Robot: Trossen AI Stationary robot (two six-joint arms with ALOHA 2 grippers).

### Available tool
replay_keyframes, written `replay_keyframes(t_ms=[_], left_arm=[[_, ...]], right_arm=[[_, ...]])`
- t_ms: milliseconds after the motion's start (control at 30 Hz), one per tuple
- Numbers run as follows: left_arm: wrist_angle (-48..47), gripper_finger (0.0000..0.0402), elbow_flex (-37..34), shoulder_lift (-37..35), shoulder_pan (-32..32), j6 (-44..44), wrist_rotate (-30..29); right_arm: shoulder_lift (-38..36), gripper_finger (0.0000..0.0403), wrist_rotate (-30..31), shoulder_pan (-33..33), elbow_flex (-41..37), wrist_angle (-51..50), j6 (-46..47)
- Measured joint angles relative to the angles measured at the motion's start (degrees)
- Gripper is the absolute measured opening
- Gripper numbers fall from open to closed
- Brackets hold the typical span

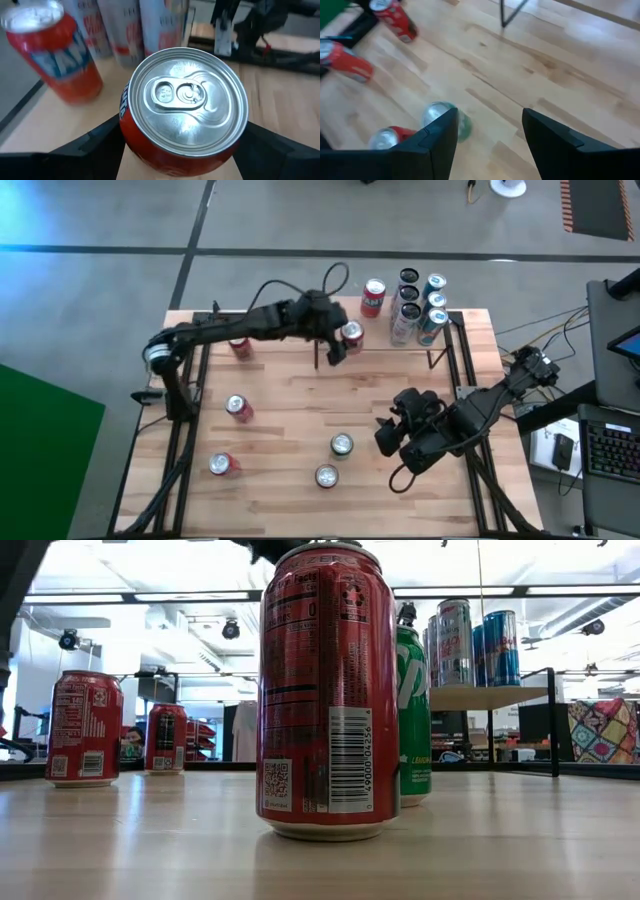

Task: Place canned beverage on shelf
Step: Put the right red soda can on the shelf aligned with the other red soda can

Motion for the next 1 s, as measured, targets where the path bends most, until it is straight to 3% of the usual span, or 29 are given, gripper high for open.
replay_keyframes(t_ms=[333, 600, 1000], left_arm=[[-13.6, 0.0289, 24.3, 15.7, 2.1, 2.0, 0.2], [-18.7, 0.0289, 38.9, 24.2, 3.6, 2.4, 0.3], [-16.3, 0.0307, 37.6, 25.2, 6.5, 1.9, 1.1]], right_arm=[[-0.9, 0.0209, -0.1, 0.0, 0.0, -7.9, 5.7], [-1.0, 0.021, -0.2, 0.0, 0.0, -8.4, 6.3], [-1.0, 0.021, -0.2, 0.2, 0.0, -9.1, 6.7]])
